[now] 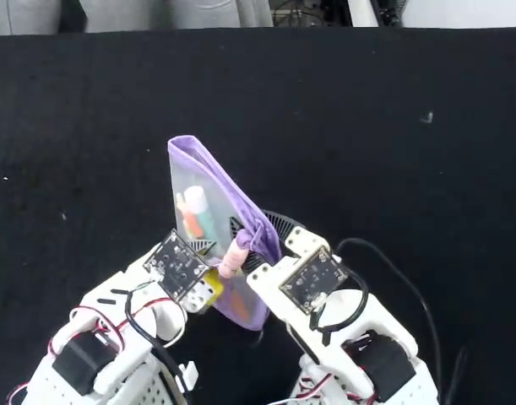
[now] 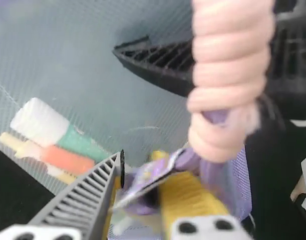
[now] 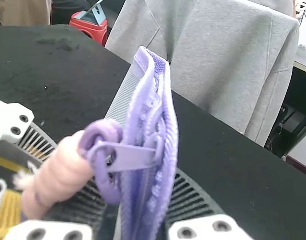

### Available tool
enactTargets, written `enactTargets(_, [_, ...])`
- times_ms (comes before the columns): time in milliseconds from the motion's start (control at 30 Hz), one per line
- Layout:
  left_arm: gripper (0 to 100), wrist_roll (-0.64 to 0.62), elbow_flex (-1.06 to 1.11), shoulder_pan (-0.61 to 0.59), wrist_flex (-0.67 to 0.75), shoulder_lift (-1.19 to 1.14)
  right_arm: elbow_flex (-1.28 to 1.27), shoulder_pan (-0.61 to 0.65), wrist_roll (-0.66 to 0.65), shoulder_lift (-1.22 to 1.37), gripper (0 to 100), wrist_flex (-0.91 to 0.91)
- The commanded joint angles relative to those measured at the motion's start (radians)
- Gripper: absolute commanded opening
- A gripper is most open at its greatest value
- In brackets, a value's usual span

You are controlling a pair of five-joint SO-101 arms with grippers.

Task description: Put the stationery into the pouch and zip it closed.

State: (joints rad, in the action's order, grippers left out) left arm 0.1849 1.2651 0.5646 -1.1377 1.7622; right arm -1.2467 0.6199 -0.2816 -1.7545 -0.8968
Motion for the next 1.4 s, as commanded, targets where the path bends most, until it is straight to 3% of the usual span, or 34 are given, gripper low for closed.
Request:
enactTargets(0, [6, -0.002, -0.002, -0.002, 0.021, 0.002, -0.001, -0.005, -0.012, 0.013, 1.1, 0.006])
enactTargets(333, [3, 0.006, -0.177, -0.013, 0.017, 0.002, -0.012, -0.005, -0.012, 0.013, 1.1, 0.003])
enactTargets(500, [3, 0.023, -0.328, -0.124, 0.051, 0.000, -0.022, -0.005, -0.012, 0.013, 1.1, 0.003])
enactTargets(733, [3, 0.157, -0.415, -0.259, 0.207, 0.000, -0.038, -0.005, -0.012, 0.013, 1.1, 0.006])
enactTargets(1367, [3, 0.336, -0.433, -0.265, 0.686, -0.011, -0.070, -0.005, -0.012, 0.013, 1.1, 0.003])
